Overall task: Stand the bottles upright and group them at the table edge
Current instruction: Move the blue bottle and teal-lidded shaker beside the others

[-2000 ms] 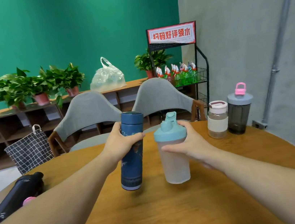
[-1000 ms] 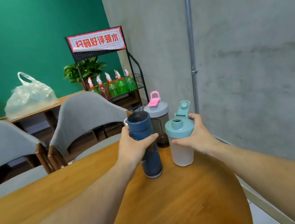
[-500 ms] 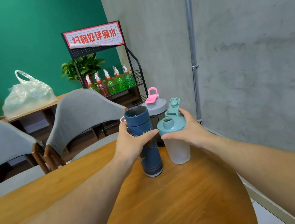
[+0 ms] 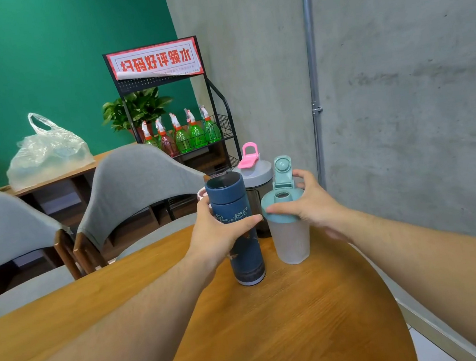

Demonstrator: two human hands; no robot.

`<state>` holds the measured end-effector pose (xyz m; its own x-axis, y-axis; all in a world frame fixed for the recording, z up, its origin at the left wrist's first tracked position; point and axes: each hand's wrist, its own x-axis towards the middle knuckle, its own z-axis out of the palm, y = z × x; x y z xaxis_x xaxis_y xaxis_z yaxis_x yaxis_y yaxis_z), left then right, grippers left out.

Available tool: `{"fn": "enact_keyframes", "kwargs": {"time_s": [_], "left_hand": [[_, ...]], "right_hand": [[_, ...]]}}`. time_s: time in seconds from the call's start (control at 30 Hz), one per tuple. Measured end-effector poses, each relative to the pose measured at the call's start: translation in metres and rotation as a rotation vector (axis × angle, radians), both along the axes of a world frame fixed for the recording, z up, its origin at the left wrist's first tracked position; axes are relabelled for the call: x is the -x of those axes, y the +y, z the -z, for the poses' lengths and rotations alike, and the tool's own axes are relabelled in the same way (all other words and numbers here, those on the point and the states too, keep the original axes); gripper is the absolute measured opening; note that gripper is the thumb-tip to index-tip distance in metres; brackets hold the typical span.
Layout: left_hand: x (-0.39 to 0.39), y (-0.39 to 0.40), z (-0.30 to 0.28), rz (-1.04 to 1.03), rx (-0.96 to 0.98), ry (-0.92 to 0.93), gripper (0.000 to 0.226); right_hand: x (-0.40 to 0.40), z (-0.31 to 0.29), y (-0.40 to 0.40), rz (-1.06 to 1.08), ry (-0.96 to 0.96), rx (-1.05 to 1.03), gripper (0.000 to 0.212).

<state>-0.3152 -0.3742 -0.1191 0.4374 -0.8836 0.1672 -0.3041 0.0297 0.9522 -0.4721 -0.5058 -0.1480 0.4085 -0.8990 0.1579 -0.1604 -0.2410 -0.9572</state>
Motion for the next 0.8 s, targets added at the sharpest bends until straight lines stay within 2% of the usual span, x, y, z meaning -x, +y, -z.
{"fn": "enact_keyframes", "kwargs": {"time_s": [0.17, 0.27, 0.37, 0.5, 0.67, 0.8], "left_hand": [[-0.001, 0.003, -0.002, 0.01, -0.005, -0.003, 0.095], [-0.001, 0.003, -0.004, 0.015, -0.023, -0.018, 0.086], [-0.001, 0.001, -0.003, 0.01, -0.034, -0.031, 0.074], [-0.002, 0.002, -0.005, -0.009, -0.058, -0.026, 0.073], [0.001, 0.007, -0.013, -0.003, -0.105, -0.041, 0.085], [0.002, 0.015, -0.022, -0.018, -0.142, -0.032, 0.096]], "right_hand": [[0.0, -0.004, 0.002, -0.009, 0.018, 0.021, 0.078], [0.0, -0.003, 0.004, 0.003, 0.041, 0.087, 0.061], [-0.001, 0.0, 0.007, 0.017, 0.066, 0.14, 0.052], [0.0, 0.001, 0.009, 0.033, 0.076, 0.187, 0.044], [0.0, 0.001, 0.012, 0.028, 0.12, 0.23, 0.048], [0.005, -0.012, 0.023, 0.037, 0.102, 0.249, 0.079]]}}
